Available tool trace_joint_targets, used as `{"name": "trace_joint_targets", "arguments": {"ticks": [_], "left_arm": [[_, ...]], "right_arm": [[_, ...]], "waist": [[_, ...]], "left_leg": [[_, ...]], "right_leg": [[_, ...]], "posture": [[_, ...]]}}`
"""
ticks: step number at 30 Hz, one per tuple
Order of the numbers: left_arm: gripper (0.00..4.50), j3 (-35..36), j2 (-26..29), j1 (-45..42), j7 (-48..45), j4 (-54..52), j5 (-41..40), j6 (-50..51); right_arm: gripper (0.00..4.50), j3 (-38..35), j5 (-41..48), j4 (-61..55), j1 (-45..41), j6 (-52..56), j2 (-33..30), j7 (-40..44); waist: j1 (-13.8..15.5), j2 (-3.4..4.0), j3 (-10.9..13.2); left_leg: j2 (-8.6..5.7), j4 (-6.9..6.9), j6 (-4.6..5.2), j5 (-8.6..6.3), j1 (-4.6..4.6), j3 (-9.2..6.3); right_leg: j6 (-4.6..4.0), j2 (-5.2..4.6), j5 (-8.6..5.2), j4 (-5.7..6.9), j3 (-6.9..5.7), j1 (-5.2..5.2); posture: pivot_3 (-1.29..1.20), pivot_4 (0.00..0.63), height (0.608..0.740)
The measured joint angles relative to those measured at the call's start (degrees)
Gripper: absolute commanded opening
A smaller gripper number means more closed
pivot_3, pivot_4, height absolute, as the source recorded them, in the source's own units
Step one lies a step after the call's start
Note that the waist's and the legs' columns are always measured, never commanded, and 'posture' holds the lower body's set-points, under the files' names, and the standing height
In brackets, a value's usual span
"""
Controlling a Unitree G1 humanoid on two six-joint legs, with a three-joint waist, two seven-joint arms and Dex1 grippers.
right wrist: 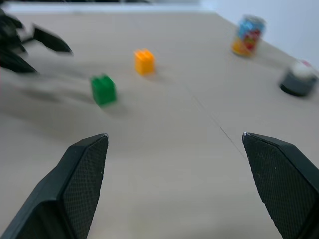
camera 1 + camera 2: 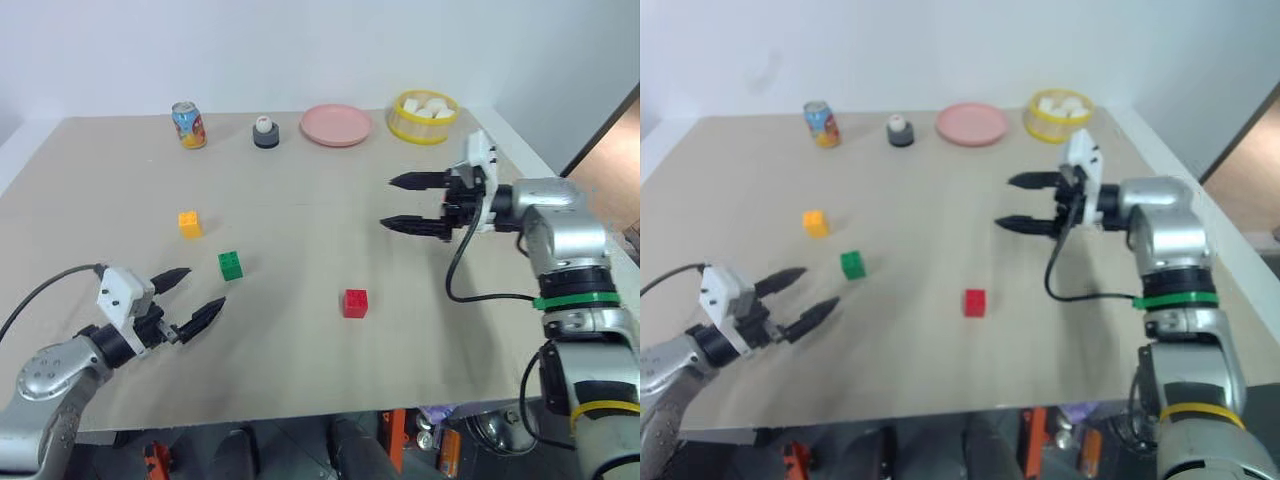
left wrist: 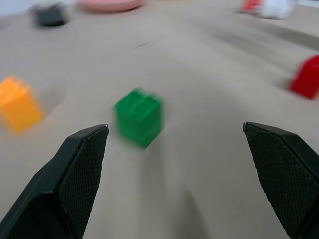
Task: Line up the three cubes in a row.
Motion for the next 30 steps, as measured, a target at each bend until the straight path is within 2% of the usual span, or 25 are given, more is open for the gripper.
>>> {"name": "trace_joint_targets", "arguments": {"ticks": [7, 18, 30], "left_arm": [[4.5, -0.37, -2.5, 0.29, 4.82, 0.36, 2.61, -0.47], [4.5, -2.46, 3.12, -8.69, -4.71, 12.91, 5.07, -3.43], [4.5, -7.98, 3.79, -24.21, -16.43, 32.45, 6.81, -5.61]], "right_arm": [[4.46, 0.34, 5.46, -12.36, 3.5, 9.0, 1.16, -1.57], [4.46, 1.18, 6.15, -14.57, 5.82, 9.71, 2.3, -3.26], [4.46, 0.77, 6.48, -17.23, 7.62, 10.0, 1.84, -5.82]], "waist": [[1.24, -0.01, -0.01], [1.26, -0.01, -0.01], [1.31, -0.01, -0.01]], "left_leg": [[-0.01, 0.17, -0.01, 0.01, -0.21, -0.07], [0.01, 0.21, -0.05, 0.07, -0.21, -0.05], [0.01, 0.18, -0.06, 0.07, -0.24, -0.08]], "right_leg": [[-0.1, 0.04, 0.03, 0.05, -0.04, -0.16], [-0.12, 0.06, 0.16, 0.05, -0.08, -0.21], [-0.06, 0.1, 0.15, 0.07, -0.1, -0.2]], "posture": [[0.0, 0.15, 0.74], [0.0, 0.15, 0.74], [0.0, 0.15, 0.74]]}}
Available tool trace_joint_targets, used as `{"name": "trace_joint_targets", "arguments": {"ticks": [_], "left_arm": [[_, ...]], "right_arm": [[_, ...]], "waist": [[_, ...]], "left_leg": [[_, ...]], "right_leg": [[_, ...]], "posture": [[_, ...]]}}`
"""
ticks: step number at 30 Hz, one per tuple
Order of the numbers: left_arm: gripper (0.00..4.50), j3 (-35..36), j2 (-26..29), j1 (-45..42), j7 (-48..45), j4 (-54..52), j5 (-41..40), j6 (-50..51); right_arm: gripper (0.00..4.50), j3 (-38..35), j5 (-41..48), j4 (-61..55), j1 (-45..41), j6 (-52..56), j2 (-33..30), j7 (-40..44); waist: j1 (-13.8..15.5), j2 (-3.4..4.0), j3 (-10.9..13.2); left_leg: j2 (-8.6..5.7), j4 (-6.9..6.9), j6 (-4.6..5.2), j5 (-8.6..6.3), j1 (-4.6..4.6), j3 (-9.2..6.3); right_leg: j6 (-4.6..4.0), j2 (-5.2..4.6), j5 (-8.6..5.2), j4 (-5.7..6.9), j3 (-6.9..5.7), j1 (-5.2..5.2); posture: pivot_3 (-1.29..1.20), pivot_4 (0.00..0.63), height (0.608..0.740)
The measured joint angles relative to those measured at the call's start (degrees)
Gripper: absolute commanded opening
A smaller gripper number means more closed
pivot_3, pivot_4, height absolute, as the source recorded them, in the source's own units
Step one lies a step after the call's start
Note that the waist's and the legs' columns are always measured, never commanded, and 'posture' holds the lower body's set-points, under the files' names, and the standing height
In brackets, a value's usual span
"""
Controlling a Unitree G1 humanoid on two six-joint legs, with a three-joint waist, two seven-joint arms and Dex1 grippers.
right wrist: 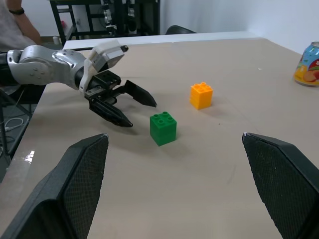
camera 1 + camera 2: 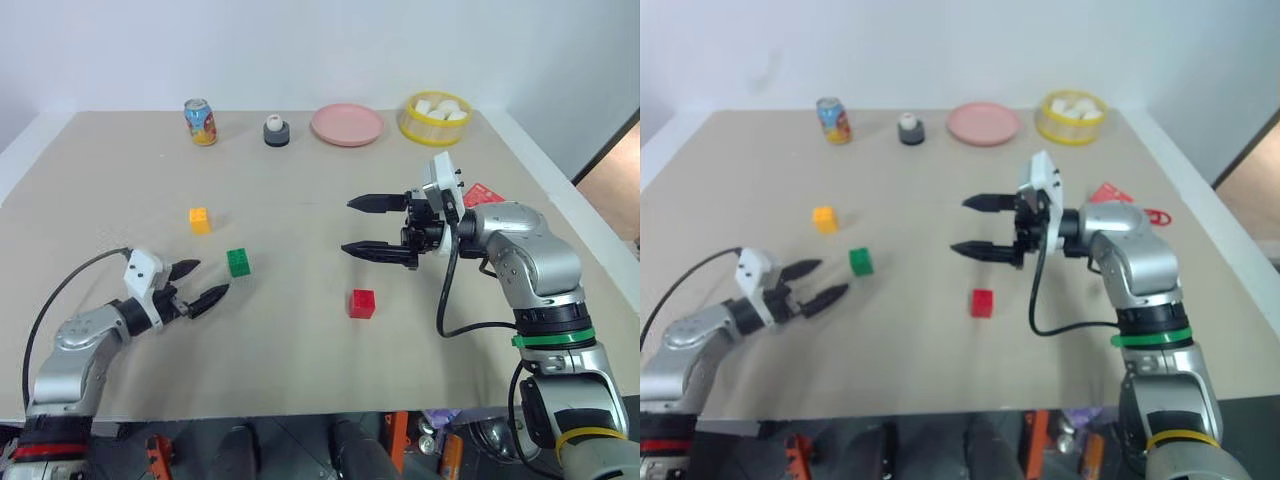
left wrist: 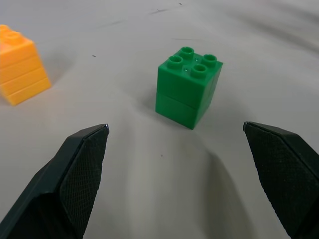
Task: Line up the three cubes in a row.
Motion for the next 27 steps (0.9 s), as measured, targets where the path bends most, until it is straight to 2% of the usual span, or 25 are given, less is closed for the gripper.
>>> {"name": "trace_joint_targets", "arguments": {"ticks": [15, 27], "left_arm": [[4.5, -6.72, -1.86, -11.57, -7.65, 14.02, 5.13, -5.62], [4.5, -7.2, -2.72, -14.36, -9.37, 18.4, 6.33, -7.98]], "right_arm": [[4.46, -0.5, 1.02, -1.95, 1.86, 0.77, -1.29, -2.0], [4.46, -0.5, 1.59, -3.04, 2.37, 1.09, -1.32, -3.12]], "waist": [[0.1, 0.0, 0.0], [0.15, 0.0, 0.0]], "left_leg": [[0.0, -0.01, 0.0, 0.01, -0.03, -0.08], [-0.01, 0.02, 0.01, 0.04, -0.02, -0.12]], "right_leg": [[0.26, 0.04, 0.1, 0.06, -0.01, 0.0], [0.28, 0.04, 0.12, 0.11, -0.01, 0.03]], "posture": [[0.0, 0.15, 0.74], [0.0, 0.15, 0.74]]}}
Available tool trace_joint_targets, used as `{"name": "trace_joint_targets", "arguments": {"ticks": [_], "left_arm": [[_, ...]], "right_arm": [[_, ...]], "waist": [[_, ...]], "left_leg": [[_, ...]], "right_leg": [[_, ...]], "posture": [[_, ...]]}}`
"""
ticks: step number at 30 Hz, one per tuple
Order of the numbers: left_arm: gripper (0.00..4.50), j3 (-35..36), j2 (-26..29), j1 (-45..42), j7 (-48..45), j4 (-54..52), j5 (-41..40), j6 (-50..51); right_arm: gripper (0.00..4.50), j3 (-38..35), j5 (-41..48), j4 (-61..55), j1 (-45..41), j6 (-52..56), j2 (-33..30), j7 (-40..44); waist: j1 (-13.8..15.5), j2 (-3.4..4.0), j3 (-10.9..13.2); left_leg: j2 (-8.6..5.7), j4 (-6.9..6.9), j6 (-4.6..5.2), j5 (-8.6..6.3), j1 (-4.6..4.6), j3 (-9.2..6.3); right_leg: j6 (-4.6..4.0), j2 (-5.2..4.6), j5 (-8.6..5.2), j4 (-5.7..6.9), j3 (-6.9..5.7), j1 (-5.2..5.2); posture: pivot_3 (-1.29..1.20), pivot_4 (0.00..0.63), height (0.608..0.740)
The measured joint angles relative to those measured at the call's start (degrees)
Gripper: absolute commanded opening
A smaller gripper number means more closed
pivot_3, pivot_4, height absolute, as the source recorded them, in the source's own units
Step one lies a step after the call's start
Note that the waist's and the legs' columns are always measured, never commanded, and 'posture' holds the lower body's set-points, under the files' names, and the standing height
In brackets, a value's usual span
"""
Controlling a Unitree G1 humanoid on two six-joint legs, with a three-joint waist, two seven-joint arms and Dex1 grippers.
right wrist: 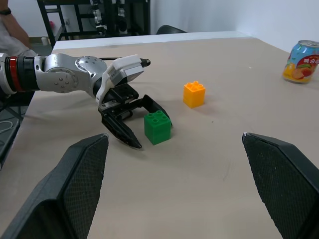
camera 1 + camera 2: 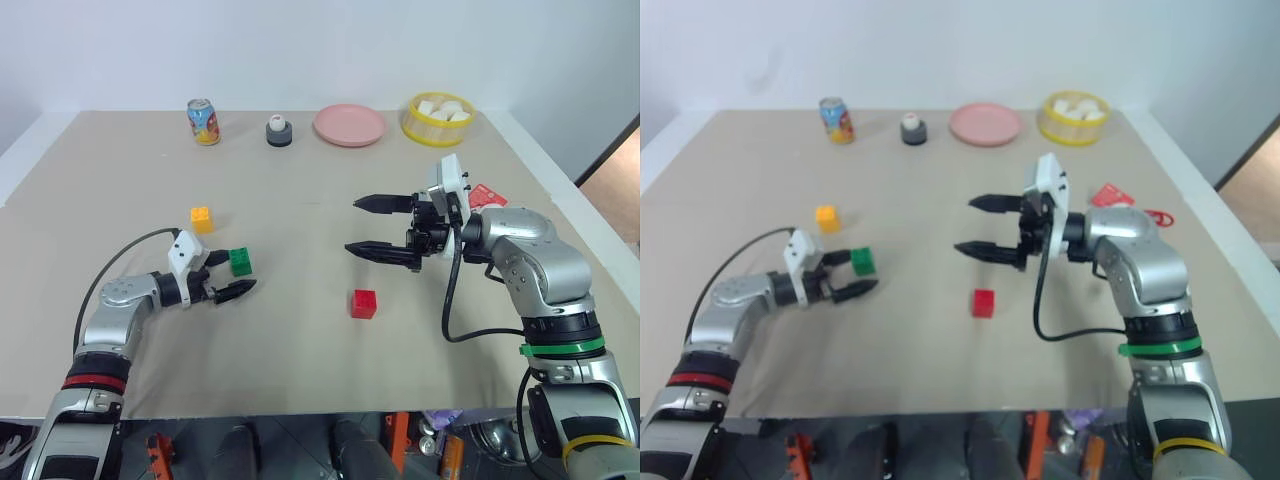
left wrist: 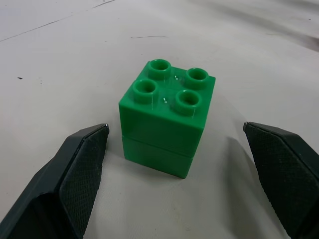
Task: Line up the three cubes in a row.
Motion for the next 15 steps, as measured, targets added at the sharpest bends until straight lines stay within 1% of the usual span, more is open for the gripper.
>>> {"name": "trace_joint_targets", "arguments": {"ticks": [3, 7, 8, 9, 13, 15], "left_arm": [[4.5, -0.01, 0.01, -0.58, -0.27, 1.1, 0.49, -0.57], [3.31, 0.01, 0.03, -1.76, -0.32, 3.33, 1.35, -1.84], [3.16, 0.05, 0.1, -2.05, -0.19, 3.83, 1.54, -2.05], [2.65, 0.13, 0.1, -2.32, -0.19, 4.37, 1.57, -2.31], [1.31, 0.15, -0.04, -2.69, -0.19, 4.67, 1.69, -2.44], [1.29, 0.11, -0.15, -2.74, -0.23, 4.64, 1.83, -2.44]], "right_arm": [[4.46, 0.0, 0.0, 0.0, 0.0, 0.0, 0.0, -0.06], [4.5, 0.0, -0.01, 0.0, -0.01, -0.01, 0.0, -0.08], [4.5, 0.0, -0.02, 0.01, -0.01, -0.01, 0.0, -0.08], [4.5, 0.0, -0.03, 0.01, -0.01, -0.03, 0.0, -0.08], [4.5, 0.0, -0.08, 0.01, -0.03, -0.03, 0.0, -0.09], [4.5, 0.0, -0.14, 0.02, -0.06, -0.08, 0.0, -0.11]], "waist": [[0.0, 0.0, 0.0], [-0.01, 0.0, 0.0], [-0.01, 0.0, 0.0], [-0.01, 0.0, 0.0], [-0.01, 0.0, 0.0], [0.0, 0.0, 0.0]], "left_leg": [[0.0, 0.0, 0.01, 0.03, 0.02, -0.01], [0.0, 0.0, 0.03, 0.09, 0.04, -0.01], [0.0, 0.01, 0.03, 0.09, 0.04, -0.01], [0.0, 0.01, 0.02, 0.09, 0.03, 0.0], [0.0, -0.01, 0.02, 0.09, 0.01, -0.02], [0.0, -0.01, 0.02, 0.09, 0.01, -0.03]], "right_leg": [[0.0, 0.01, 0.01, 0.03, -0.01, 0.0], [-0.02, 0.02, 0.05, 0.06, -0.01, 0.0], [-0.02, 0.02, 0.06, 0.06, -0.01, 0.0], [-0.01, 0.01, 0.05, 0.07, 0.0, 0.0], [0.0, 0.02, 0.02, 0.07, -0.01, -0.01], [0.01, 0.02, 0.0, 0.07, -0.01, 0.0]], "posture": [[0.0, 0.15, 0.74], [0.0, 0.15, 0.74], [0.0, 0.15, 0.74], [0.0, 0.15, 0.74], [0.0, 0.15, 0.74], [0.0, 0.15, 0.74]]}}
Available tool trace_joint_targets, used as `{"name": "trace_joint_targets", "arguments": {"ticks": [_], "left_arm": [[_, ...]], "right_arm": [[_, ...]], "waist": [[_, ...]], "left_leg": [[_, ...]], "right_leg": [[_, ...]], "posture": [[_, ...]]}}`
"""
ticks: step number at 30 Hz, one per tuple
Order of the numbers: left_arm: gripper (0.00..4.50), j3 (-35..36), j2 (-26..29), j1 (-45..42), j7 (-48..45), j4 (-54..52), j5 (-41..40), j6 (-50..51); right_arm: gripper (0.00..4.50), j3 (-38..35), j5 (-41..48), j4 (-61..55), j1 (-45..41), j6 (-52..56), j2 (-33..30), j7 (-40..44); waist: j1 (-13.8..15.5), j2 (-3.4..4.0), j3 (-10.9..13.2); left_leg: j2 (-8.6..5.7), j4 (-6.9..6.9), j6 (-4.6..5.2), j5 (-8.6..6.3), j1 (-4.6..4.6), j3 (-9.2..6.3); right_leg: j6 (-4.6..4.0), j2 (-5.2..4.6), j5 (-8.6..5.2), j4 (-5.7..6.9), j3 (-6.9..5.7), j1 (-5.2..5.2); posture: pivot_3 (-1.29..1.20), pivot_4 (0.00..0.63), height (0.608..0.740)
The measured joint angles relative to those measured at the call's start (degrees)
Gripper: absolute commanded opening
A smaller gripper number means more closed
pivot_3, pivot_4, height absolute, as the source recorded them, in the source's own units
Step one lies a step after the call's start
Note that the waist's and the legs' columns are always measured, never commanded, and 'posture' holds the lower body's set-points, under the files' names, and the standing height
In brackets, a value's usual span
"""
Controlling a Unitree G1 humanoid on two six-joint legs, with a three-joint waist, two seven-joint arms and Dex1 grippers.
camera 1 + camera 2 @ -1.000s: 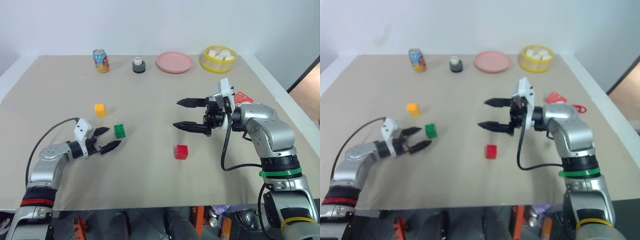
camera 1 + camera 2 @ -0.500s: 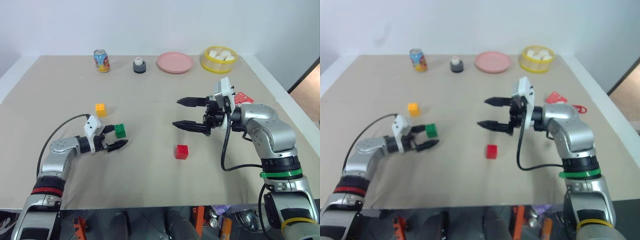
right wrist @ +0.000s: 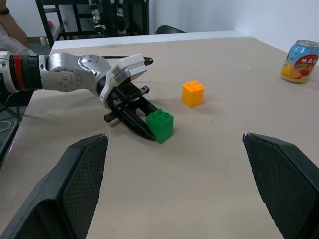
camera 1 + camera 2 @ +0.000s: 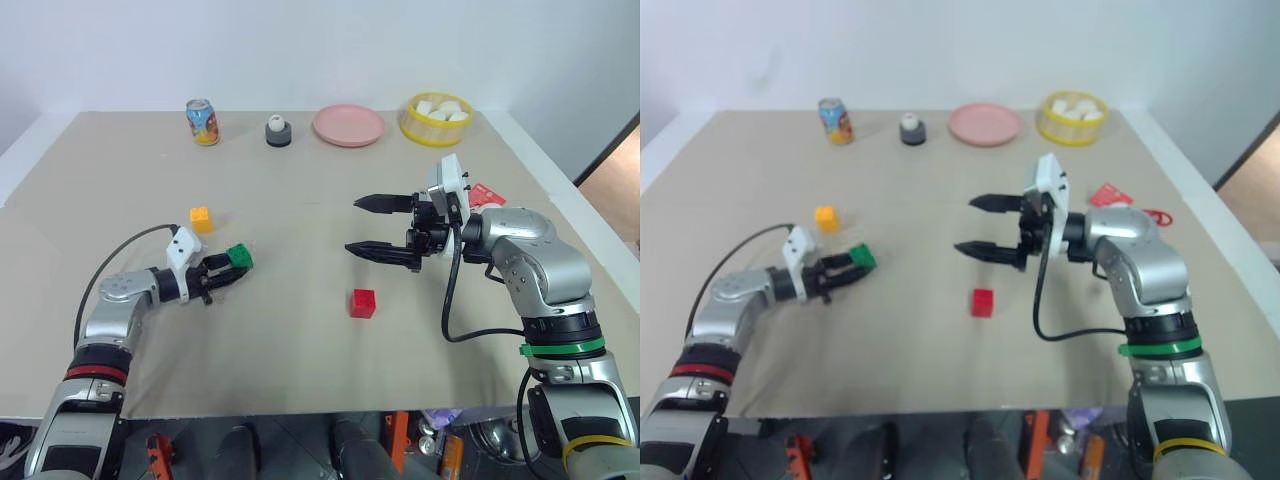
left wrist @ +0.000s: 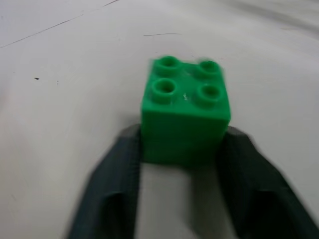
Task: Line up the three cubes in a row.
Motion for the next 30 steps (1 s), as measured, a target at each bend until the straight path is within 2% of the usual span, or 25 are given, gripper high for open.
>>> {"name": "trace_joint_targets", "arguments": {"ticks": [8, 11, 18, 24, 30], "left_arm": [[1.29, -2.75, 0.13, 1.8, -4.23, -4.78, 0.7, -1.46], [1.29, -4.84, 0.25, 3.12, -7.69, -8.75, 0.82, -3.12], [1.29, -8.86, -0.14, 4.12, -13.14, -17.52, -0.13, -3.44], [1.29, -11.47, -0.73, 3.93, -15.36, -16.45, 0.34, -4.75], [1.29, -12.37, -0.7, 3.74, -17.04, -13.68, 1.1, -6.66]], "right_arm": [[4.5, 0.0, 0.6, -0.18, 0.02, 1.01, -1.14, 0.52], [4.5, 0.0, 1.81, -2.16, 0.86, 2.7, -3.68, 2.43], [4.5, -0.2, 4.72, -8.66, 8.86, 4.71, -11.07, 8.52], [4.5, -1.89, 10.21, -17.96, 15.28, 8.28, -13.3, 9.69], [4.5, -1.64, 11.64, -20.14, 16.41, 9.5, -12.8, 6.46]], "waist": [[0.0, 0.0, 0.0], [0.02, 0.0, 0.0], [0.04, 0.0, 0.0], [-0.11, 0.0, 0.0], [-0.08, 0.0, 0.0]], "left_leg": [[-0.01, 0.0, 0.0, 0.0, -0.05, 0.0], [-0.01, -0.03, 0.0, 0.0, -0.05, -0.03], [-0.01, -0.02, 0.0, 0.0, -0.02, -0.05], [0.0, 0.02, 0.01, 0.0, 0.03, -0.09], [-0.01, 0.27, 0.0, 0.0, -0.01, -0.07]], "right_leg": [[0.0, -0.01, -0.01, 0.0, 0.0, -0.01], [-0.04, 0.0, -0.04, 0.0, -0.01, -0.02], [-0.13, -0.01, -0.1, 0.0, -0.02, -0.01], [-0.26, 0.03, -0.14, 0.05, -0.03, 0.0], [-0.25, 0.01, -0.09, 0.07, -0.01, 0.05]], "posture": [[0.0, 0.15, 0.74], [0.0, 0.15, 0.74], [0.0, 0.15, 0.74], [0.0, 0.15, 0.74], [0.0, 0.15, 0.74]]}}
